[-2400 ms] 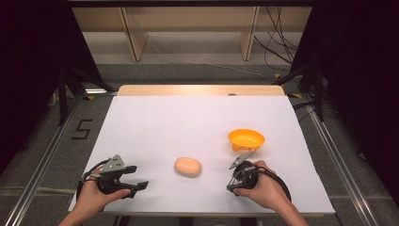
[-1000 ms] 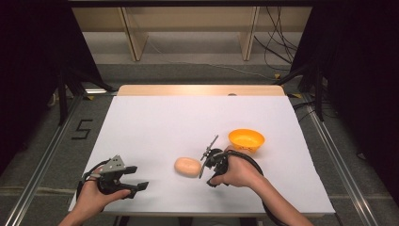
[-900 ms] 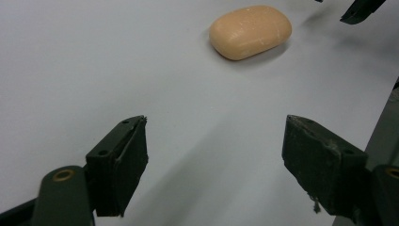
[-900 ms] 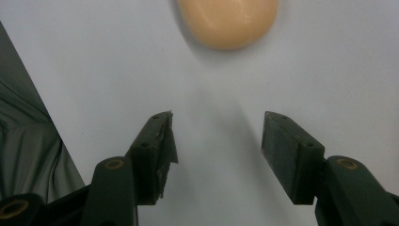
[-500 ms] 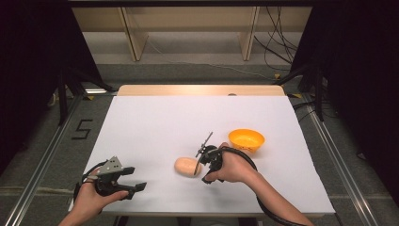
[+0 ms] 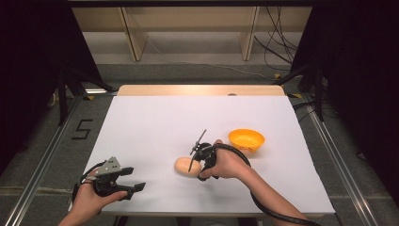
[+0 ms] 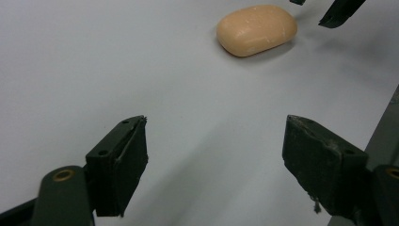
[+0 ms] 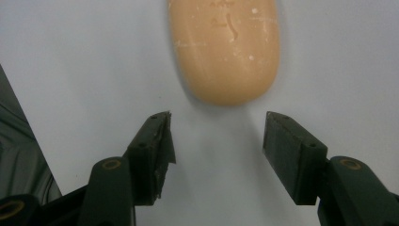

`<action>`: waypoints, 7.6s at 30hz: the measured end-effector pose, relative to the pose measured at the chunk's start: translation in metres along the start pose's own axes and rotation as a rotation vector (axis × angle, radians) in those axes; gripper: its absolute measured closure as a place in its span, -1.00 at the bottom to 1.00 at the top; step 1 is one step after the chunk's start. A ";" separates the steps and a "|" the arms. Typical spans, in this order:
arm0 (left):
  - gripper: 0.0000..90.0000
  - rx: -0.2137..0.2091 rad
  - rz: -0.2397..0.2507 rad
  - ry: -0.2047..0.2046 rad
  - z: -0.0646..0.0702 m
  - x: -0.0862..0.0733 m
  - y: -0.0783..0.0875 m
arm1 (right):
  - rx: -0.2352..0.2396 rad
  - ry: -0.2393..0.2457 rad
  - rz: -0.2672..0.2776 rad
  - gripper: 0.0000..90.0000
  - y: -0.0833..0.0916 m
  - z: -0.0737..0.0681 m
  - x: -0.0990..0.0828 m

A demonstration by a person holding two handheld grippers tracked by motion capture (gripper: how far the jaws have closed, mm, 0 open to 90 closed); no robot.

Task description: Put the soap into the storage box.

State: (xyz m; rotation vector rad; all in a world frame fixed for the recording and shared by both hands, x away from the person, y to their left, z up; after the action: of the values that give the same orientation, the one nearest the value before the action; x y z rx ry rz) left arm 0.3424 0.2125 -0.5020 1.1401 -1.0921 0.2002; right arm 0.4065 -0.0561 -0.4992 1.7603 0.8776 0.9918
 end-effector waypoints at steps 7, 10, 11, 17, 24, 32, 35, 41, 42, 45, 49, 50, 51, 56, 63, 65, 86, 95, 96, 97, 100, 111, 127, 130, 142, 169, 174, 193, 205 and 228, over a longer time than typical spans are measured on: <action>-0.51 -0.002 0.003 0.008 0.001 0.000 -0.001 | -0.005 -0.004 0.003 -0.05 -0.002 0.001 0.006; -0.51 -0.002 -0.002 0.001 0.000 0.000 0.000 | -0.001 0.016 0.001 -0.08 -0.003 0.003 0.009; -0.51 0.002 -0.007 -0.007 -0.001 -0.001 0.000 | 0.003 -0.013 0.001 -0.09 -0.003 0.000 0.010; -0.51 -0.003 0.000 0.002 0.000 0.000 0.000 | 0.006 0.003 -0.003 -0.15 -0.005 0.003 0.018; -0.51 -0.002 -0.002 -0.002 -0.001 0.000 0.000 | 0.015 -0.008 -0.007 -0.20 -0.010 0.004 0.027; -0.51 -0.002 0.000 0.000 -0.001 0.000 0.001 | 0.001 0.010 0.006 -0.22 -0.013 0.008 0.037; -0.51 -0.002 0.001 0.000 -0.001 0.000 0.001 | 0.007 -0.009 0.001 -0.24 -0.014 0.008 0.040; -0.51 -0.005 0.006 0.009 -0.001 0.000 0.000 | 0.010 -0.018 -0.009 -0.26 -0.018 0.009 0.046; -0.50 -0.004 -0.001 -0.001 -0.002 0.000 0.001 | 0.006 0.009 -0.008 -0.26 -0.019 0.012 0.047; -0.50 -0.005 0.001 0.000 -0.001 0.000 0.000 | 0.009 0.001 -0.015 -0.28 -0.021 0.011 0.049; -0.51 0.001 -0.009 -0.015 -0.003 -0.001 0.001 | 0.009 0.008 -0.026 -0.30 -0.025 0.010 0.053; -0.50 0.000 -0.011 -0.020 -0.003 -0.001 0.001 | 0.011 0.032 -0.031 -0.31 -0.026 0.011 0.054; -0.51 0.000 -0.010 -0.019 -0.003 -0.001 0.001 | 0.006 0.059 -0.027 -0.31 -0.027 0.014 0.054; -0.51 -0.006 -0.001 -0.002 -0.002 0.000 0.001 | 0.012 0.030 -0.038 -0.32 -0.030 0.012 0.056; -0.51 -0.003 -0.004 -0.007 -0.003 -0.001 0.001 | 0.010 0.088 -0.060 -0.31 -0.035 0.015 0.061; -0.50 -0.004 -0.004 -0.007 -0.003 0.000 0.001 | 0.007 0.069 -0.064 -0.30 -0.036 0.014 0.061; -0.50 -0.009 -0.004 0.008 -0.001 -0.001 0.001 | -0.006 0.086 -0.059 -0.27 -0.037 0.014 0.061; -0.50 -0.010 -0.006 0.016 0.000 -0.001 0.001 | -0.007 0.072 -0.050 -0.27 -0.036 0.013 0.059; -0.50 -0.009 -0.006 0.014 0.000 -0.001 0.001 | -0.007 0.072 -0.050 -0.27 -0.036 0.013 0.059; -0.50 -0.009 -0.001 -0.004 -0.001 0.000 0.001 | -0.005 0.067 -0.044 -0.26 -0.037 0.012 0.059; -0.50 -0.008 -0.002 0.017 0.000 -0.001 0.000 | 0.001 0.022 -0.037 -0.26 -0.036 0.008 0.058; -0.50 -0.010 0.001 0.004 -0.001 0.000 0.000 | 0.004 0.043 -0.012 -0.26 -0.034 0.009 0.052; -0.50 -0.006 -0.002 -0.001 -0.001 0.000 0.000 | 0.024 -0.002 0.056 -0.26 -0.029 0.005 0.041; -0.50 0.005 -0.012 -0.017 -0.003 -0.001 0.000 | 0.018 -0.005 0.062 -0.26 -0.028 0.005 0.040; -0.50 0.001 -0.009 -0.011 -0.003 -0.001 0.001 | 0.007 -0.016 0.117 -0.26 -0.019 0.001 0.037; -0.50 -0.005 0.007 0.024 -0.001 0.000 -0.001 | -0.022 -0.013 0.145 -0.26 -0.003 0.002 0.028; -0.50 -0.003 0.001 0.011 -0.002 0.000 0.000 | -0.028 -0.003 0.140 -0.26 -0.001 0.002 0.026; -0.50 -0.002 0.002 0.005 -0.002 0.000 0.001 | -0.029 0.008 0.120 -0.26 0.008 0.003 0.014; -0.50 0.002 0.000 0.008 -0.004 0.000 0.001 | -0.045 0.015 0.098 -0.26 0.013 0.006 -0.001; -0.50 0.005 0.006 0.018 -0.004 0.001 0.001 | -0.076 -0.002 0.113 -0.26 0.022 0.014 -0.025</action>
State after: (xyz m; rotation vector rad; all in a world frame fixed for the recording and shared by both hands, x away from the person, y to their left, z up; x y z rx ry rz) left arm 0.3445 0.2163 -0.5004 1.1379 -1.0798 0.2175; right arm 0.4118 -0.0907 -0.4886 1.7614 0.7359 1.0821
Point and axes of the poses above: each handheld gripper's, and its own axes: y roughly backward along the jaws, x roughly out of its top, z roughly to its right, the point moved 6 cm from there along -y, roughly forward along the jaws, and after that the axes turned 13 degrees about x, right-handed, at the moved point
